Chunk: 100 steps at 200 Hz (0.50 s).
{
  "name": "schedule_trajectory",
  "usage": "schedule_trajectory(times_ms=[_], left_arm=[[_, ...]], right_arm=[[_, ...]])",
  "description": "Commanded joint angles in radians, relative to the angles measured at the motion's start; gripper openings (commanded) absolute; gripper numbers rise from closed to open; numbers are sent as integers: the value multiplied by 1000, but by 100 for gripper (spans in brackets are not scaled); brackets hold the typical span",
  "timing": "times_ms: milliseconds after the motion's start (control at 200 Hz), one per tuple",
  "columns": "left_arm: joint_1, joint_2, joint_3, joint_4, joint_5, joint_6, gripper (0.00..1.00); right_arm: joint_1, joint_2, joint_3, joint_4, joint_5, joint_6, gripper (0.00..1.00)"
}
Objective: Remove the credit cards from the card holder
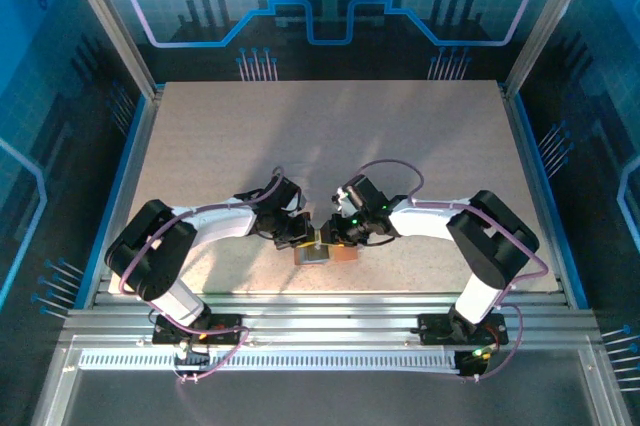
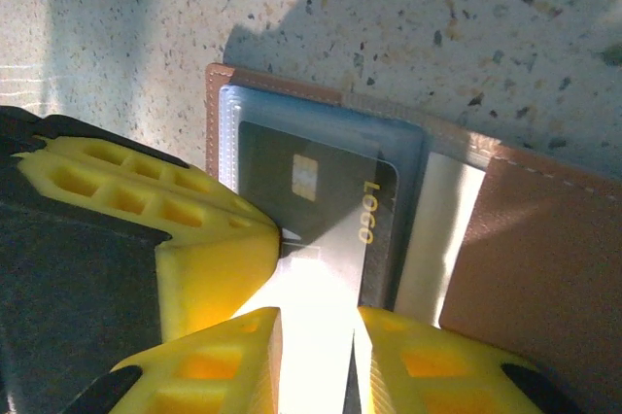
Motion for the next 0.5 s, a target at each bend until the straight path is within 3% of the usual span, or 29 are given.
schedule_trajectory(times_ms=[0, 495], left_arm=[[3, -7, -5, -61, -16, 16, 0], [6, -9, -9, -60, -20, 15, 0]], right_arm=[[-1, 22, 7, -21, -1, -8, 26], [21, 17, 48, -129, 61, -46, 27]])
